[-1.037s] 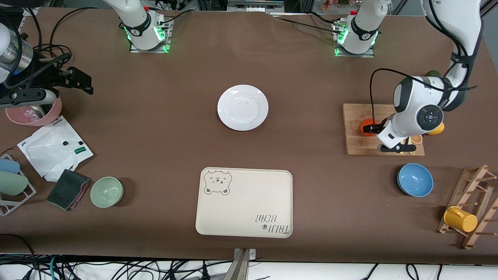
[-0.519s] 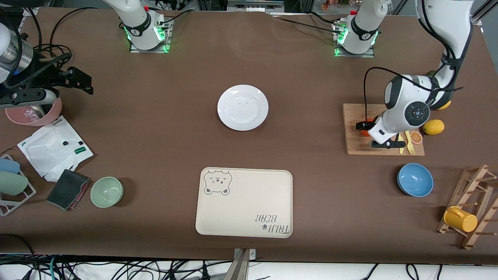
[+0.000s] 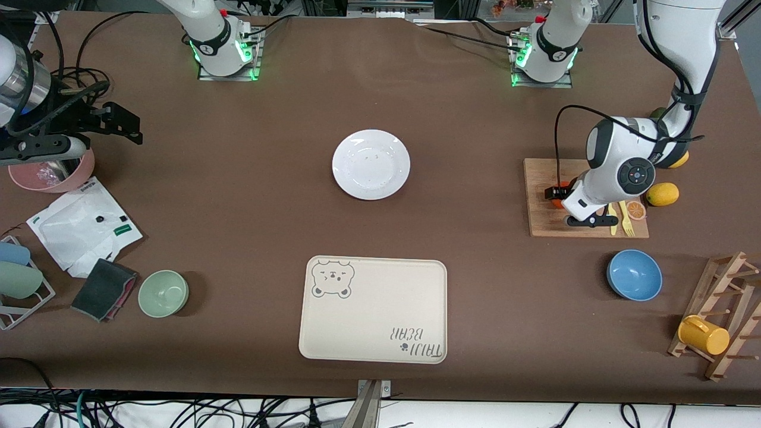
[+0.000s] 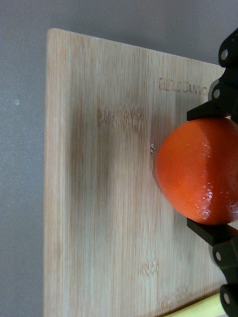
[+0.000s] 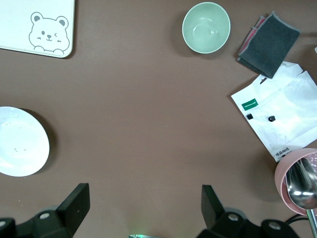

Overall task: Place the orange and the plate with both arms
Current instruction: 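Carry the orange with the left gripper onto the white plate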

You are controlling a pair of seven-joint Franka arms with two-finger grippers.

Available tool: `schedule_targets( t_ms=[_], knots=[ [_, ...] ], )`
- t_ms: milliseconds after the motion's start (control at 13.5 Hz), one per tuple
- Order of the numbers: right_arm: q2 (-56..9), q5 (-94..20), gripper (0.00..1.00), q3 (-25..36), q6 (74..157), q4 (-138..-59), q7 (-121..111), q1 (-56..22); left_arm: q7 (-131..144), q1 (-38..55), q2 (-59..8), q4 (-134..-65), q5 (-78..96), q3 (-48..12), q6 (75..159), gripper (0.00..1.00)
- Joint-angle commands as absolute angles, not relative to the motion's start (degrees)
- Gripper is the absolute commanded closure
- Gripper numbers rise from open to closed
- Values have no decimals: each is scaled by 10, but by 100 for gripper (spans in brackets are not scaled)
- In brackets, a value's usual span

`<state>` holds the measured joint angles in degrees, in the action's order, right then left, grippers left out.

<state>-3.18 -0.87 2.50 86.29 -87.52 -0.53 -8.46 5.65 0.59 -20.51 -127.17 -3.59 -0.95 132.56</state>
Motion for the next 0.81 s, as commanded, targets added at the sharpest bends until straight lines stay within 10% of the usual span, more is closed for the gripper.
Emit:
schedule_targets(
  t_ms=[0,741],
  knots=[
    [-28,-2,0,24,853,-869,-3,-85,61,11,-190,-1226,-18,-27,1253,73],
    [-28,18,0,22,845,-866,-2,-87,559,219,-353,-890,78,-174,1116,72]
  ],
)
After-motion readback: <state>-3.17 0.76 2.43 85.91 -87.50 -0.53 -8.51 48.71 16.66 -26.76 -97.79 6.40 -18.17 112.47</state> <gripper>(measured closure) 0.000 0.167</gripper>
